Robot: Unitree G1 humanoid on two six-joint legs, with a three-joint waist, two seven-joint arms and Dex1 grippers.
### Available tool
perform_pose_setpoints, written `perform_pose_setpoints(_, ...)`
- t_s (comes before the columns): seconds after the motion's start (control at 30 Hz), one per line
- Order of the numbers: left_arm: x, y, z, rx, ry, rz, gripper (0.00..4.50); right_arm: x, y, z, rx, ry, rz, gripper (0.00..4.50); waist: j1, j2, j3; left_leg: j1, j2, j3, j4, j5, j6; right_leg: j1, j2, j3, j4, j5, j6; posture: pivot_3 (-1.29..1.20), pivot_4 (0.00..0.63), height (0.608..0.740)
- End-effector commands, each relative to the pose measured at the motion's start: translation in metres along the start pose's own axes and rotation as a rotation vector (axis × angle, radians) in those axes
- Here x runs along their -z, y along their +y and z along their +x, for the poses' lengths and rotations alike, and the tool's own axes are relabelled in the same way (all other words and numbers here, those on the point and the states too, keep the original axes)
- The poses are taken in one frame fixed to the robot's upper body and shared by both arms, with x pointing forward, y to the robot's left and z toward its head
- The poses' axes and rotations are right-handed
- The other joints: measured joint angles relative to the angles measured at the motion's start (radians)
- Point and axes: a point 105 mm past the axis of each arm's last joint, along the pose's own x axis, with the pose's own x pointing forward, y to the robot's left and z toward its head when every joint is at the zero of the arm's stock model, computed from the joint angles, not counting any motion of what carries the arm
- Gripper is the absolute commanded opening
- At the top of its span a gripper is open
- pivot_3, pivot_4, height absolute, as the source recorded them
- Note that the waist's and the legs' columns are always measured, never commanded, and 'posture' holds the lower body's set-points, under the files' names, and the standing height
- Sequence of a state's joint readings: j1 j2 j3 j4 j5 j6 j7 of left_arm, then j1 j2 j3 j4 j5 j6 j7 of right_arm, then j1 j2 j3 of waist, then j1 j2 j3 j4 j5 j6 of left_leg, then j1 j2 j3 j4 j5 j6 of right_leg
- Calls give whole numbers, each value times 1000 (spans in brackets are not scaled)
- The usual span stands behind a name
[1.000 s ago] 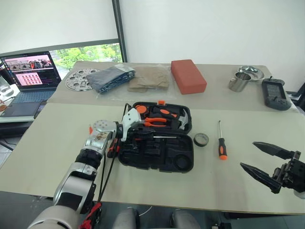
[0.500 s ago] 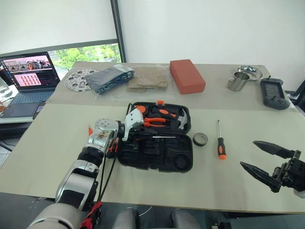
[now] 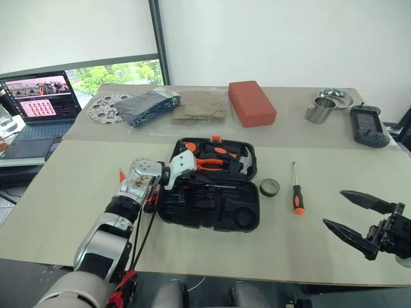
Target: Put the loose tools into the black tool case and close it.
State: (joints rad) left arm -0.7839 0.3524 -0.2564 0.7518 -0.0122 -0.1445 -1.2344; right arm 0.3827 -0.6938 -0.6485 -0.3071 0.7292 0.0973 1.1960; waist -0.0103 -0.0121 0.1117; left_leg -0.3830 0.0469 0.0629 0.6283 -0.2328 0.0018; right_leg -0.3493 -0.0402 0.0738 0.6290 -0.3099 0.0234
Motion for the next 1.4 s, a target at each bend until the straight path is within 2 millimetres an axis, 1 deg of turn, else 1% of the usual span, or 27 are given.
perform_pose_setpoints(0.03,34,-11,3,25,152,-22,11,-9,0,0,-6,-14,-38,4500,-1,1,0,0,0,0,0,0,0,1,0,0,0,0,0,0,150,740)
perform_pose_setpoints(0.13,40,-15,7,39,175,-13,11,-9,0,-1,-8,-10,-38,4500,-2,1,0,4,0,0,0,1,2,5,0,0,1,-2,4,0,150,740)
perform_pose_setpoints(0.2,38,-13,7,24,165,-9,11,-9,-1,-1,-5,-4,-36,4500,-2,1,0,10,0,0,0,1,2,11,0,0,1,-3,6,0,150,740)
perform_pose_setpoints(0.3,24,0,4,-40,98,-33,11,-4,-3,2,23,29,-26,4500,-2,1,0,14,0,-1,0,1,2,15,-1,0,0,-4,7,0,150,740)
perform_pose_setpoints(0.33,14,4,1,-56,47,-28,11,-2,-5,5,40,39,-16,4500,-2,1,0,14,0,-1,0,1,2,15,-1,0,1,-4,7,0,150,740)
perform_pose_setpoints(0.4,0,8,-5,-72,-20,-21,11,0,-8,9,66,56,-5,4500,-4,1,0,14,0,-2,0,1,2,14,-1,0,1,-4,7,0,150,740)
perform_pose_setpoints(0.47,-24,16,-20,-115,-131,-25,11,10,-18,18,136,123,11,4500,-9,0,0,12,1,-3,0,1,2,11,-1,0,1,-4,6,0,150,740)
perform_pose_setpoints(0.57,-52,22,-39,-176,-257,-4,11,17,-25,29,200,174,28,4500,-10,1,1,8,2,-4,0,1,2,5,0,1,2,0,0,0,150,740)
perform_pose_setpoints(0.6,-60,20,-45,-178,-286,4,259,20,-29,32,228,199,34,4500,-7,2,0,2,1,-4,0,3,2,-3,0,2,3,1,-1,0,150,740)
perform_pose_setpoints(0.63,-65,19,-48,-176,-302,8,519,22,-32,34,248,218,38,4500,-5,2,0,-2,1,-5,0,3,2,-6,0,1,3,1,-1,0,150,740)
perform_pose_setpoints(0.67,-71,16,-53,-165,-316,15,653,24,-36,38,273,244,41,4500,-2,2,0,-2,1,-5,0,3,2,-6,0,1,3,1,-1,0,150,740)
perform_pose_setpoints(0.7,-75,10,-56,-137,-320,24,1074,26,-39,40,295,261,52,4500,-2,3,-1,-2,0,-4,-1,3,2,-6,0,1,2,1,0,0,150,740)
perform_pose_setpoints(0.73,-81,1,-63,-87,-326,30,1498,34,-46,43,343,328,58,4500,-1,3,-1,-2,0,-4,-2,3,2,-6,0,2,1,0,0,0,150,740)
perform_pose_setpoints(0.8,-91,-14,-73,-1,-335,21,2103,45,-53,46,391,442,56,4500,-3,5,-1,-2,0,-4,-2,3,2,-6,0,1,1,0,0,0,150,740)
perform_pose_setpoints(0.9,-99,-31,-85,90,-313,-1,3129,53,-52,54,378,517,121,4500,-1,5,-1,-2,0,-4,-2,3,2,-6,0,1,0,0,-1,0,150,740)
perform_pose_setpoints(0.93,-101,-35,-88,104,-308,-6,3557,55,-51,57,379,532,158,4500,1,5,-1,-3,0,-4,-2,3,2,-6,0,1,0,0,-1,0,150,740)
perform_pose_setpoints(1.0,-105,-40,-92,122,-303,-10,4225,58,-46,64,383,561,224,4500,2,4,0,-2,-1,-4,-2,3,2,-5,0,1,0,0,-1,0,150,740)
perform_pose_setpoints(1.03,-106,-42,-94,126,-301,-11,4458,60,-44,67,389,581,251,4500,1,3,0,-3,0,-5,-2,3,2,-5,0,1,0,0,-1,0,150,740)
perform_pose_setpoints(1.1,-108,-44,-95,130,-297,-14,4458,64,-43,69,409,628,266,4500,-3,3,1,-3,0,-5,-1,4,2,-5,1,1,0,0,-1,0,150,740)
perform_pose_setpoints(1.17,-107,-47,-96,140,-280,-18,4458,68,-47,69,444,667,260,4500,-3,3,1,-2,-1,-7,-1,4,2,-5,1,2,0,0,-1,0,150,740)
perform_pose_setpoints(1.27,-104,-50,-97,151,-248,-24,4458,72,-48,72,472,684,286,4500,-3,3,1,-3,0,-8,-1,4,2,-5,1,2,0,0,-1,0,150,740)
perform_pose_setpoints(1.33,-102,-51,-99,149,-224,-28,4500,74,-48,74,477,692,291,3977,-5,3,1,-3,0,-8,-2,4,2,-6,1,2,0,0,-1,0,150,740)
perform_pose_setpoints(1.37,-102,-51,-100,146,-210,-30,4500,75,-50,74,486,697,286,3812,-5,3,1,-3,0,-8,-2,4,2,-6,2,2,0,0,-1,0,150,740)
perform_pose_setpoints(1.4,-100,-51,-101,144,-193,-30,4500,76,-50,74,491,704,280,3441,-4,3,1,-3,0,-8,-2,4,2,-6,2,2,0,0,-1,0,150,740)
